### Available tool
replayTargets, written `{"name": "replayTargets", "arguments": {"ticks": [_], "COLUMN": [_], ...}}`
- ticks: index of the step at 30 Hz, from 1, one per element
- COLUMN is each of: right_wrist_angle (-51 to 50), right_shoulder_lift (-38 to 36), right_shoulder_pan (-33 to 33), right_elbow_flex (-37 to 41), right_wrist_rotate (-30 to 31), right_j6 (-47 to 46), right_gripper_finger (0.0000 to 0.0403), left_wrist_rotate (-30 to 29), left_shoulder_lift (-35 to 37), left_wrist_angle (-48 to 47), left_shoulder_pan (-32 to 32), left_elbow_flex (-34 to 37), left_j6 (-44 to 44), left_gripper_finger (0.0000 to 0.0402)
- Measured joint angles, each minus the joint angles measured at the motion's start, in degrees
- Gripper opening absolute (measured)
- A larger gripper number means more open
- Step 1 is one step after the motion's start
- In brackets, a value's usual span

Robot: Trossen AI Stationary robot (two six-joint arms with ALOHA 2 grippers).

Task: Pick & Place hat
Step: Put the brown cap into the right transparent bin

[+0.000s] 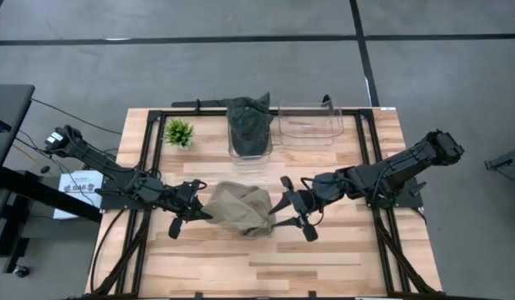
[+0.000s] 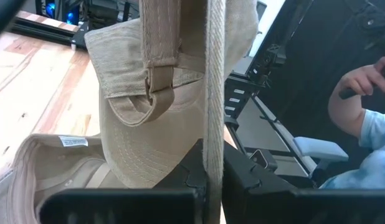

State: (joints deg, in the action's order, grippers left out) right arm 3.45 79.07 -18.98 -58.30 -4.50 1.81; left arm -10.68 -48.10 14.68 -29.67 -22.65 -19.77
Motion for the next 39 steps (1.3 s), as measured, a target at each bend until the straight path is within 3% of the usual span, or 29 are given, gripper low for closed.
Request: {"name": "replayTargets", "arguments": {"ticks": [15,25,39], "right_wrist_angle": [-1.17,4.69,5.63], "right_shoulder_lift": [1.32,6.62,6.54], "right_shoulder_pan": [0.92,1.62,2.26], "right_elbow_flex": [-0.04,-0.68,-1.25], "right_wrist_rotate": [-1.61,-4.67,-4.48], "right_j6": [-2.43,-2.36,-2.29], "right_gripper_finger": [0.0168,0.0169,0.0164], "left_wrist_rotate": [-0.01,-0.04,-0.04], "left_shoulder_lift": [-0.01,-0.07,-0.63], "left_wrist_angle": [-0.02,-0.04,0.26], "left_shoulder_pan": [0.02,0.04,0.04], "left_elbow_flex": [0.0,-0.09,-0.11], "left_j6": [0.0,-0.02,-0.02], "left_gripper_finger": [0.0019,0.0019,0.0019]}}
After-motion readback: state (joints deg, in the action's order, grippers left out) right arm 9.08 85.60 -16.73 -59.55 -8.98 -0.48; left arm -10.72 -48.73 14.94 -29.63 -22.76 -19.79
